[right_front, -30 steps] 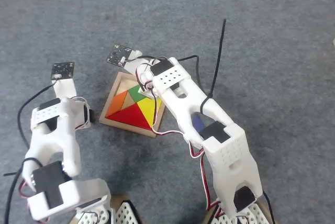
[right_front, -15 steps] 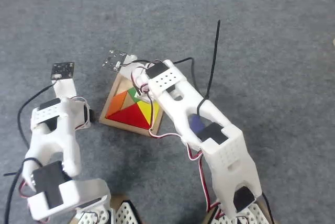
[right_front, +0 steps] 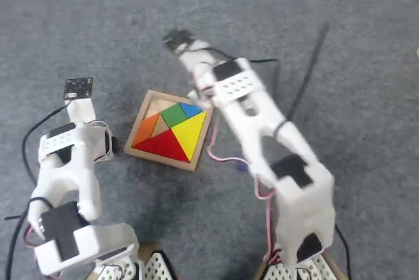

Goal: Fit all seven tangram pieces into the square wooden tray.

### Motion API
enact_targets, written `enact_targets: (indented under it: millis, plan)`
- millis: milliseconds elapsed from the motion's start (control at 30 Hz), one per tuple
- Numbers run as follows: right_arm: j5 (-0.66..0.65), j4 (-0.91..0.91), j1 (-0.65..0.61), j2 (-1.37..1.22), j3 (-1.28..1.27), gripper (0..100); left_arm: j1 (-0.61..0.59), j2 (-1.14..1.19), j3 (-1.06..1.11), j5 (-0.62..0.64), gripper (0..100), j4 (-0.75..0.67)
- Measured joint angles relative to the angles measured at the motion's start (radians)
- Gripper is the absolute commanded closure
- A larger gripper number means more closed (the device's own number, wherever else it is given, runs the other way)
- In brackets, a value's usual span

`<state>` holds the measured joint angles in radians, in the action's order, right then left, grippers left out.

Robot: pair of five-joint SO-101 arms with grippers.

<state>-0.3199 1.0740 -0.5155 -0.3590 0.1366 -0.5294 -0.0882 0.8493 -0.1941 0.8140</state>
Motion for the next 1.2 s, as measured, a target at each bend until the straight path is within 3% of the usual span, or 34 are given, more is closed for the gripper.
enact_targets:
  millis: [200,467,733,1000,1200]
  plan:
    - [0.023,-0.003,0.058,0.334,-0.425,73.1,0.0,0.0,0.0,0.0,82,0.0]
    - [0.077,-0.003,-0.003,0.647,-0.89,73.1,0.0,0.0,0.0,0.0,82,0.0]
    - [0.149,-0.003,-0.009,0.749,-0.95,73.1,0.0,0.0,0.0,0.0,82,0.0]
    - [0.295,-0.038,-0.195,0.706,-0.954,73.1,0.0,0.0,0.0,0.0,82,0.0]
    - [0.348,-0.081,-0.187,0.617,-0.953,73.1,0.0,0.0,0.0,0.0,82,0.0]
